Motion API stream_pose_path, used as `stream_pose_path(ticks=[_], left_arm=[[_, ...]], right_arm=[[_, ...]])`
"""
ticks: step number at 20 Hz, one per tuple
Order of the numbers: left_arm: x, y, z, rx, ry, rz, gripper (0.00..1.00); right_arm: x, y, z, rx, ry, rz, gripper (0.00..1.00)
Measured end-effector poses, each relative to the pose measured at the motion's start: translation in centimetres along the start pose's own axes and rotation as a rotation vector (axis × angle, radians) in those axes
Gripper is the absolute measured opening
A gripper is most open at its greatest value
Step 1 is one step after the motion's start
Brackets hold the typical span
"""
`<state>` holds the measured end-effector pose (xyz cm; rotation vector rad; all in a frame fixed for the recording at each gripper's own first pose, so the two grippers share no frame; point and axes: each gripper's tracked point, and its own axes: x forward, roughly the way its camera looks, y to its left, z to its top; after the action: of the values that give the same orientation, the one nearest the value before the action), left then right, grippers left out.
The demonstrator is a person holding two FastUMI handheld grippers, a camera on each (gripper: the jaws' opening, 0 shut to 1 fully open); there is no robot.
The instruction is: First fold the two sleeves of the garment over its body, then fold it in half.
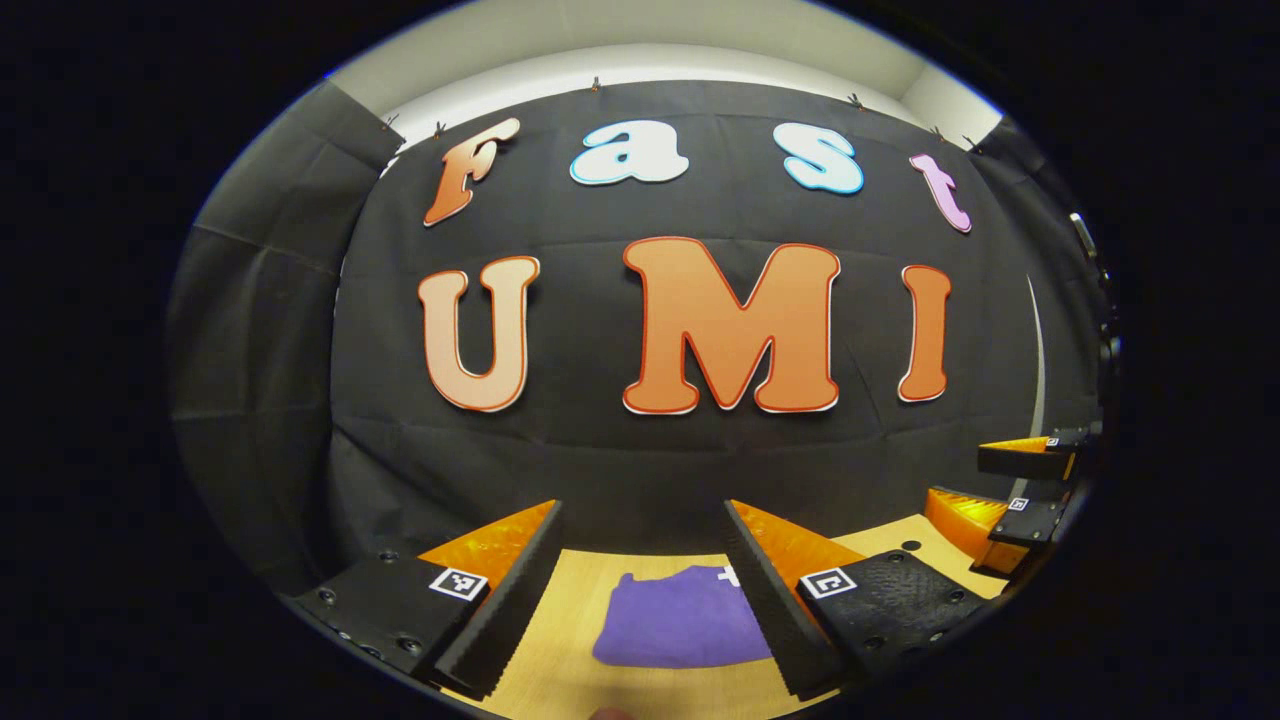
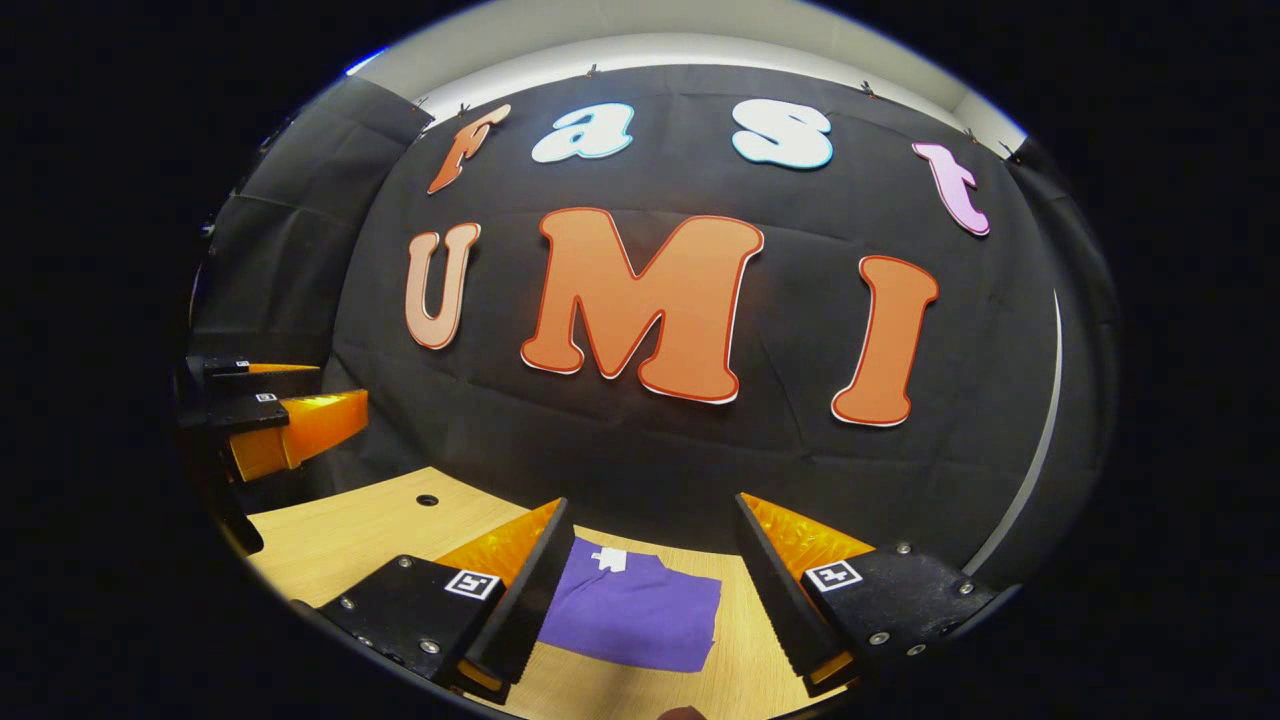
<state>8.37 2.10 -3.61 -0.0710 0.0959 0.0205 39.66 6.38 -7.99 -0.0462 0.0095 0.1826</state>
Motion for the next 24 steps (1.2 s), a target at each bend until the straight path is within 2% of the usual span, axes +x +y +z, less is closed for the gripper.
stream_pose_path(ticks=[6, 13, 16, 18, 24], left_arm=[[-2.3, 0.0, -0.5, -0.012, 0.017, 0.075, 0.98], [-4.8, -0.7, -0.8, 0.012, 0.030, 0.008, 0.98], [-5.8, -0.3, -0.3, 0.008, 0.007, 0.000, 0.97], [-6.6, -0.4, -1.1, -0.002, 0.021, -0.017, 0.98], [-8.2, 0.3, -0.7, 0.009, 0.019, -0.046, 0.98]], right_arm=[[-0.7, 0.5, -0.1, -0.004, 0.003, 0.063, 0.95], [-2.0, -0.4, 0.1, -0.039, 0.004, -0.008, 0.95], [-2.2, 0.6, 0.6, -0.045, -0.026, 0.012, 0.95], [-2.7, 0.0, 0.2, -0.074, -0.001, -0.005, 0.94], [-3.5, 0.4, 0.8, -0.092, -0.021, -0.016, 0.95]])
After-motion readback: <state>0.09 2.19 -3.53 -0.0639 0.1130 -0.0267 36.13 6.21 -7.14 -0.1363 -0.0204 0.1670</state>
